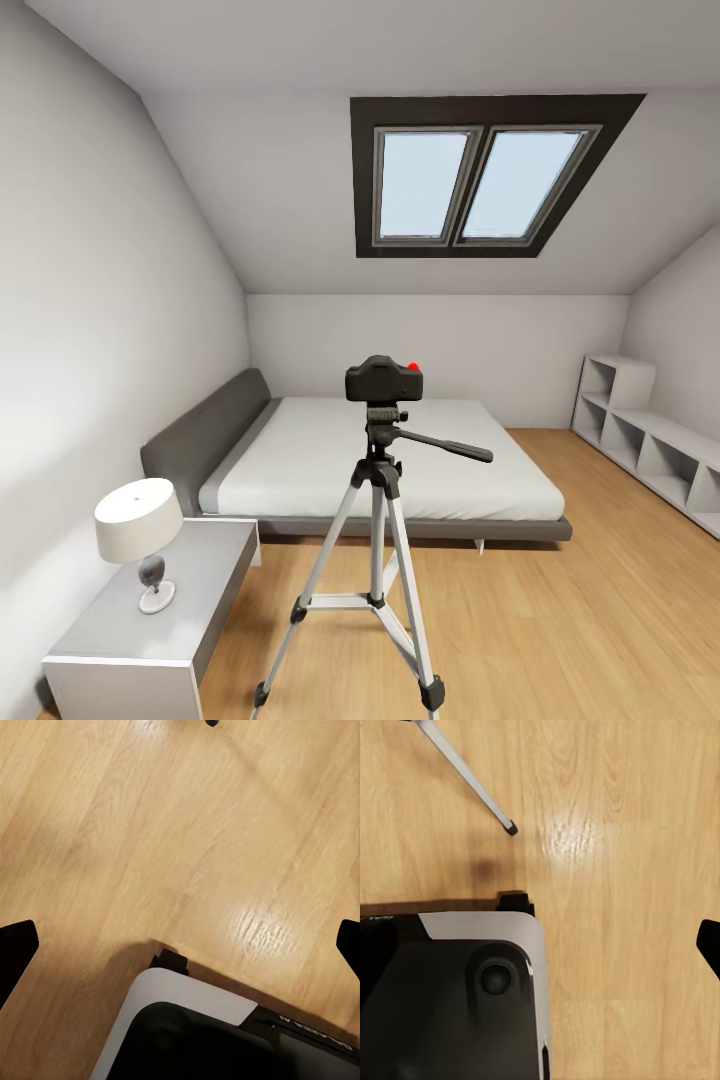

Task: Attach the digital camera to the camera tripod in the bedroom.

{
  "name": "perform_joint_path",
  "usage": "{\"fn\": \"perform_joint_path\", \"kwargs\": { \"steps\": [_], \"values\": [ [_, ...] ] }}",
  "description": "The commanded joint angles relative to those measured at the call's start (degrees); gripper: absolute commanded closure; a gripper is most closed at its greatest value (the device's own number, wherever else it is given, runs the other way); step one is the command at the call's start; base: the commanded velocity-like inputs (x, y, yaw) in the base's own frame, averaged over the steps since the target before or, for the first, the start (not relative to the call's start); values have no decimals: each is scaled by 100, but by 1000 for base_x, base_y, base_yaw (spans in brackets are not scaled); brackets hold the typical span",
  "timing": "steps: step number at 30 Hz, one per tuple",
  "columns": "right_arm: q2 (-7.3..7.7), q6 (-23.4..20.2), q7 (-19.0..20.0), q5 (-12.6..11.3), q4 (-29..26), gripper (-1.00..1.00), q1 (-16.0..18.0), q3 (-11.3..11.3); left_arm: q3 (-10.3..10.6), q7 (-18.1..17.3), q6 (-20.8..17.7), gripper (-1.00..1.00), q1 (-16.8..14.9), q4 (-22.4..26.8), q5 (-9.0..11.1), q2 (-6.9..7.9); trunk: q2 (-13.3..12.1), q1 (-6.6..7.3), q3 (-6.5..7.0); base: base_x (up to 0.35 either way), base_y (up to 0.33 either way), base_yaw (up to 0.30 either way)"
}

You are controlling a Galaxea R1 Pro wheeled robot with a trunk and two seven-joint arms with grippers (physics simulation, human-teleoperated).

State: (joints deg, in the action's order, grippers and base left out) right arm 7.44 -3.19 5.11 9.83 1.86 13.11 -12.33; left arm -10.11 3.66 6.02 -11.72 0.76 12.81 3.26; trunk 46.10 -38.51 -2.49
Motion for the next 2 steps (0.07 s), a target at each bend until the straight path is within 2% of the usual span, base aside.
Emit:
{"fn": "perform_joint_path", "kwargs": {
  "steps": [1, 2],
  "values": [
    [3, -8, 15, 59, 8, -100, 7, -49, -31, 3, 19, -100, -5, -5, 10, -1, 8, -1, -10, 0, 0, 0],
    [3, -8, 15, 60, 8, -100, 7, -49, -31, 3, 18, -100, -5, -5, 10, -1, 8, -1, -10, 0, 0, 0]
  ]
}}
